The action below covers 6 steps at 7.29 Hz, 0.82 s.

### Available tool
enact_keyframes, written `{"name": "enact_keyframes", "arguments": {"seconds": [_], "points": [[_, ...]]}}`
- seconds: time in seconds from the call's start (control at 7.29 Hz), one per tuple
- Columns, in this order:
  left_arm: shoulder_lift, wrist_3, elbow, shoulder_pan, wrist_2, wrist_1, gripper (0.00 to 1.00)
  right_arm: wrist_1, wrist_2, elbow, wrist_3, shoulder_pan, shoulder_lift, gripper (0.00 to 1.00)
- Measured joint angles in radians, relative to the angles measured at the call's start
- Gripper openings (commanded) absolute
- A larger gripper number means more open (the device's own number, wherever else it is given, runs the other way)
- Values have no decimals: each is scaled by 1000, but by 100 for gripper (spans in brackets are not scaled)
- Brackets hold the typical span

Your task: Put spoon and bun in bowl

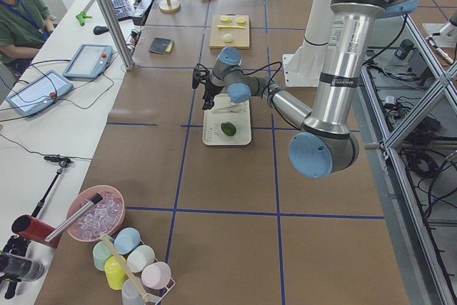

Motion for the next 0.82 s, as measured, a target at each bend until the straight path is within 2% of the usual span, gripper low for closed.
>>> {"name": "enact_keyframes", "arguments": {"seconds": [0.41, 0.69, 0.82], "points": [[-27, -86, 47, 110, 74, 3, 62, 0, 0, 0, 2, 0, 1, 100], [-29, -92, 62, 137, 87, 4, 62, 0, 0, -1, 3, 0, 1, 100], [-29, -92, 65, 146, 93, 5, 59, 0, 0, -2, 3, 0, 1, 100]]}}
